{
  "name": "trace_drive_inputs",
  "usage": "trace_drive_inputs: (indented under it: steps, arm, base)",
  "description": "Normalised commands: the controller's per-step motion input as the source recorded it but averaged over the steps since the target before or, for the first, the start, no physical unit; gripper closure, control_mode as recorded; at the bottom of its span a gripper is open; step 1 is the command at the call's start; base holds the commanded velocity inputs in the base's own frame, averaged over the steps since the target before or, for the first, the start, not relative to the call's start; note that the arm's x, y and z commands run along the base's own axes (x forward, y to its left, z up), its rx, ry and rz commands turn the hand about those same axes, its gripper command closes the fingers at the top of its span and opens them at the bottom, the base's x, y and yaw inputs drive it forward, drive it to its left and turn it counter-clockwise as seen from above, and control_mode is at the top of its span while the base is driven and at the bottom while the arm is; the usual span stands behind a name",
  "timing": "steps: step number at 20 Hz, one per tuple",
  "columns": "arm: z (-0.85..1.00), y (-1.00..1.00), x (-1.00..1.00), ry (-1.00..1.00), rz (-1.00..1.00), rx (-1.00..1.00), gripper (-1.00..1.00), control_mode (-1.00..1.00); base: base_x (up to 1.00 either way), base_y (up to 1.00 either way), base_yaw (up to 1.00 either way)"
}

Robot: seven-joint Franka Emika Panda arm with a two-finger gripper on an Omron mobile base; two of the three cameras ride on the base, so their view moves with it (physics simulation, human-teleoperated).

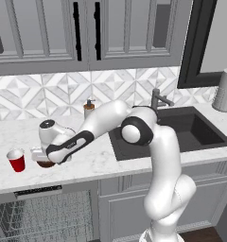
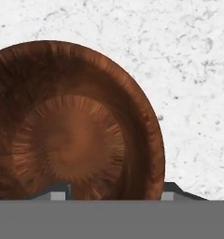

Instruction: Pick up the cup and bowl from the counter, place them in the dishwasher, and close the dishwasher door.

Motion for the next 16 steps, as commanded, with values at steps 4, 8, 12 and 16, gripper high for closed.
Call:
trace_drive_inputs:
  steps: [4, 8, 12, 16]
  arm:
    - [-0.15, 0.00, 0.00, 0.00, -0.07, 0.00, 1.00, -1.00]
    - [-0.13, 0.00, 0.00, 0.00, -0.06, 0.00, 1.00, -1.00]
    - [0.02, 0.00, -0.07, 0.00, -0.03, 0.01, 1.00, -1.00]
    - [0.00, 0.00, -0.55, 0.03, -0.03, 0.00, 1.00, -1.00]
  base:
    - [0.00, 0.00, 0.00]
    - [0.00, 0.00, 0.00]
    - [0.00, 0.00, 0.00]
    - [0.00, 0.00, 0.00]
